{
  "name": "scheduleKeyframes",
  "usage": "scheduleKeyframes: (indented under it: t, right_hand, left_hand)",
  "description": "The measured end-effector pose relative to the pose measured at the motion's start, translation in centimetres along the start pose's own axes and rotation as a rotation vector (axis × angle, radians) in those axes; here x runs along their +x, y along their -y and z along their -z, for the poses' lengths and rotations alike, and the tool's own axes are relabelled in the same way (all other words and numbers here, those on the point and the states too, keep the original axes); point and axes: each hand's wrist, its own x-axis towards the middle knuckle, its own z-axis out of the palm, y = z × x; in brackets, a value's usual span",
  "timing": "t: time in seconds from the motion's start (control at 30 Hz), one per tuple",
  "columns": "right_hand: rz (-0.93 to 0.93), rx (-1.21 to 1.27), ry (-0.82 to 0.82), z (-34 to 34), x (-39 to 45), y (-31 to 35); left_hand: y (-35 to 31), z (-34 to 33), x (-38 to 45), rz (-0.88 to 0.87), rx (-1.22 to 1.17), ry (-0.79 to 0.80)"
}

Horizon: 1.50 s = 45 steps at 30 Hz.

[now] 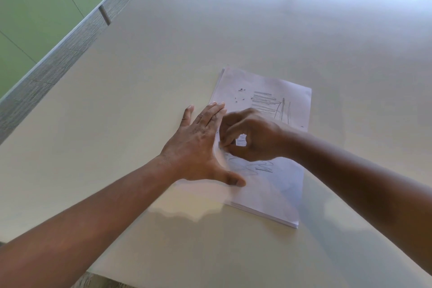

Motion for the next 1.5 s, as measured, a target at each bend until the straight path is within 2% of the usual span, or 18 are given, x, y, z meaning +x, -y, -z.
scheduleKeyframes:
  t: [0.1,0.27,0.43,0.57,0.63,0.73,0.9,1.1,1.3,1.5]
  right_hand:
    - [-0.031,-0.017,0.038,1.1,-0.1,-0.7]
    - [-0.062,-0.047,-0.1,1.1,0.5,-1.5]
    - [-0.021,-0.015,0.078,1.0,-0.1,-0.2]
    - [-0.032,-0.029,-0.038,1.4,0.9,-1.2]
    - [-0.009,-0.028,-0.041,1.0,1.0,-0.9]
    - [0.035,0.005,0.04,0.4,0.7,0.0]
    - [-0.002,-0.043,0.207,2.2,0.5,-0.7]
    - [0.056,-0.105,0.145,1.6,1.0,-0.8]
    - [-0.005,-0.122,0.325,3.0,0.3,-0.8]
    - [0.077,-0.126,0.215,1.9,1.3,-0.7]
  left_hand:
    - [-0.1,0.1,-0.1,0.004,-0.001,0.006]
    - [-0.1,0.0,0.0,-0.002,-0.002,-0.004]
    - [0.1,-0.1,-0.1,-0.005,-0.004,-0.007]
    - [0.0,-0.2,0.1,-0.008,0.005,-0.006]
    - [0.0,-0.1,0.1,-0.014,0.012,-0.009]
    - [0.1,-0.2,0.1,-0.009,0.005,-0.01]
    - [0.0,-0.1,-0.1,-0.001,-0.017,-0.009]
    - [0.1,-0.3,0.3,-0.025,0.001,-0.023]
    - [0.1,-0.3,0.0,-0.001,-0.031,-0.017]
    - [0.1,-0.3,0.2,-0.03,-0.018,-0.02]
